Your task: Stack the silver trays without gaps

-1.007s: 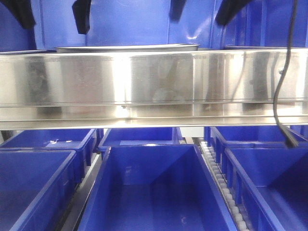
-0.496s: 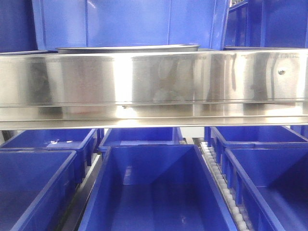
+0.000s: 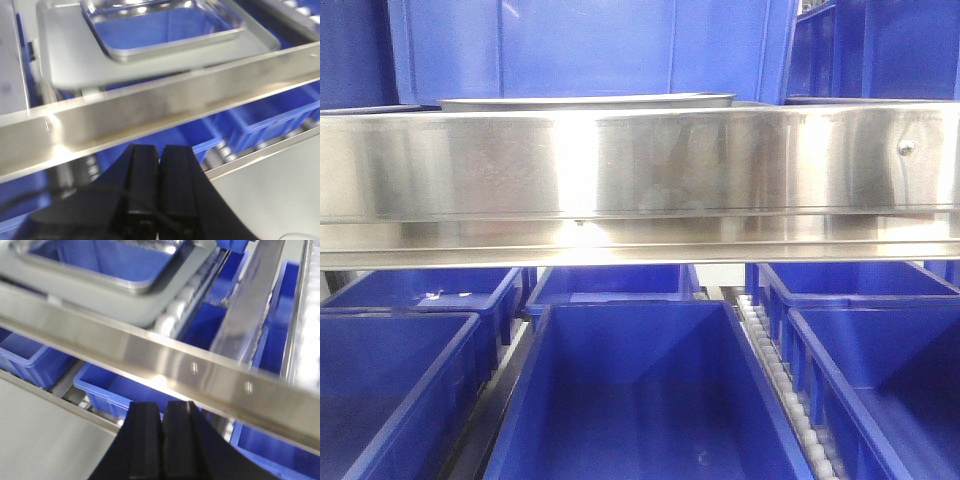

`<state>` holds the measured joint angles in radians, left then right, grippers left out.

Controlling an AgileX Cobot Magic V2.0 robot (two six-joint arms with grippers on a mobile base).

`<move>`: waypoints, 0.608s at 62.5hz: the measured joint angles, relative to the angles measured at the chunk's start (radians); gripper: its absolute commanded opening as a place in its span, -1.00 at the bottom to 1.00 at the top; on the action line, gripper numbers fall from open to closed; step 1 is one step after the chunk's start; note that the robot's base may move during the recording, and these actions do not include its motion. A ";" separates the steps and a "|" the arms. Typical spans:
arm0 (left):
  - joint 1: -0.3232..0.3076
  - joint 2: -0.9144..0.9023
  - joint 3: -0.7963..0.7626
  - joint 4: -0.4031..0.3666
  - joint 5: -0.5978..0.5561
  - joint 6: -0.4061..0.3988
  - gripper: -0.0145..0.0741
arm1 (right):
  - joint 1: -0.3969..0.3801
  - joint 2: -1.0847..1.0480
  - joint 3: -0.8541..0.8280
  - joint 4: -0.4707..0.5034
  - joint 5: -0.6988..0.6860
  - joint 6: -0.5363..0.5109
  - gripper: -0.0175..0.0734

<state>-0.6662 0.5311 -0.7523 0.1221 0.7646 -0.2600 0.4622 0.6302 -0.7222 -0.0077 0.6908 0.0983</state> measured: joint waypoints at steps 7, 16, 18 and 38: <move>-0.002 -0.148 0.137 -0.016 -0.059 0.000 -0.78 | 0.000 -0.175 0.189 -0.004 -0.097 -0.016 -0.50; -0.002 -0.308 0.242 -0.018 -0.117 0.000 -0.78 | 0.000 -0.391 0.351 -0.006 -0.200 -0.027 -0.50; -0.002 -0.331 0.251 -0.020 -0.122 0.000 -0.78 | 0.000 -0.432 0.372 -0.006 -0.217 -0.027 -0.50; -0.002 -0.392 0.261 -0.040 -0.128 0.000 -0.78 | 0.000 -0.534 0.423 -0.008 -0.265 -0.027 -0.50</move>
<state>-0.6682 0.1389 -0.4915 0.0820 0.6366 -0.2600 0.4622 0.0965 -0.2995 -0.0153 0.4253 0.0714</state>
